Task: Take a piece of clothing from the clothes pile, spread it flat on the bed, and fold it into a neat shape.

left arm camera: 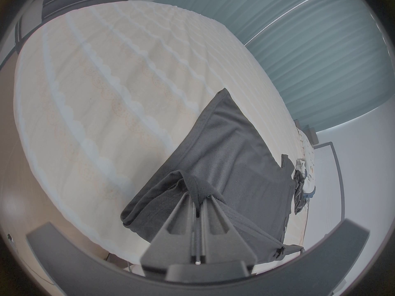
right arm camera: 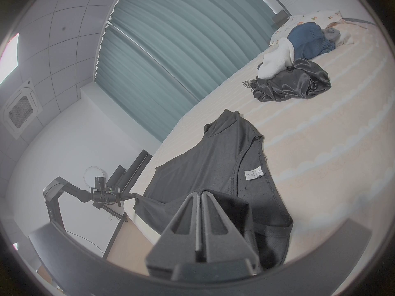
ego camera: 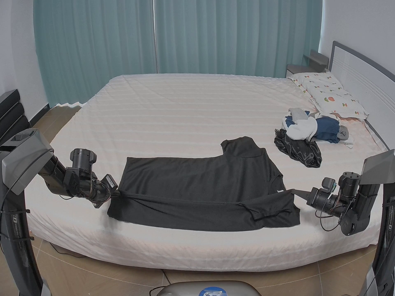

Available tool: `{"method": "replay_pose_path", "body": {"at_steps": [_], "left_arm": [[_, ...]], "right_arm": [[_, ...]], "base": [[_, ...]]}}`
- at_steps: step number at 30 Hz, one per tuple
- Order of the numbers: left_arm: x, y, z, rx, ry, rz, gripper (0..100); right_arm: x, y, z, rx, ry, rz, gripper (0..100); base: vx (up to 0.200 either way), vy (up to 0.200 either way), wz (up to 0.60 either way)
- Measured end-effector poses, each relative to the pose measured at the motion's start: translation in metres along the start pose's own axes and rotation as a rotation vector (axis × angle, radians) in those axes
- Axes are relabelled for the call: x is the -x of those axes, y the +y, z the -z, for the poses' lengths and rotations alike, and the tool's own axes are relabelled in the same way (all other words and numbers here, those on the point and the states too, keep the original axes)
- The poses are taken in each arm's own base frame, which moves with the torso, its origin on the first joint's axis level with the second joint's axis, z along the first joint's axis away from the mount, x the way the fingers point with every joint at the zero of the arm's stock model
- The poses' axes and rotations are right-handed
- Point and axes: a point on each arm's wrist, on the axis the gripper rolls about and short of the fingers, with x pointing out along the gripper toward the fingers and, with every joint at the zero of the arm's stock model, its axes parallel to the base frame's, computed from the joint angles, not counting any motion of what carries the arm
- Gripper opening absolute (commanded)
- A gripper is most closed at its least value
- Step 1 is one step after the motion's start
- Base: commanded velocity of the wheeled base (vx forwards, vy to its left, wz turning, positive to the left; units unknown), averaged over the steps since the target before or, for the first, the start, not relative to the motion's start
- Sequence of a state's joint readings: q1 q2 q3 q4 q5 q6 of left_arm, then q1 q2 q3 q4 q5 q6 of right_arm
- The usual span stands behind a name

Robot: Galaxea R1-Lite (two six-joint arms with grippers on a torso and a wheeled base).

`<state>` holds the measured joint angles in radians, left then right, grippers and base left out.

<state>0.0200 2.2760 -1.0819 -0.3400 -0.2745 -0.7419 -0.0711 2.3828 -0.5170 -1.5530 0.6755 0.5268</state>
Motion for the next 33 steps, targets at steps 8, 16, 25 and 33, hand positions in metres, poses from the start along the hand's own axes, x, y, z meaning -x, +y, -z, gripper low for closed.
{"method": "replay_pose_path", "body": {"at_steps": [8,16,25,33], "left_arm": [[-0.008,-0.002,0.0,-0.01,-0.024,-0.028,0],[-0.014,-0.003,0.001,-0.016,-0.026,-0.033,0],[-0.021,-0.006,0.0,-0.023,-0.044,-0.052,100],[-0.023,-0.005,0.003,-0.001,-0.037,-0.054,100]], "right_arm": [[-0.011,-0.006,0.001,-0.006,-0.013,0.011,0],[-0.022,-0.019,0.006,-0.011,-0.015,0.028,0],[-0.029,-0.029,0.011,-0.018,-0.018,0.047,100],[-0.027,-0.032,0.013,-0.048,-0.014,0.056,100]], "base": [[0.0,0.0,0.0],[0.0,0.0,0.0],[0.0,0.0,0.0],[0.0,0.0,0.0]]}}
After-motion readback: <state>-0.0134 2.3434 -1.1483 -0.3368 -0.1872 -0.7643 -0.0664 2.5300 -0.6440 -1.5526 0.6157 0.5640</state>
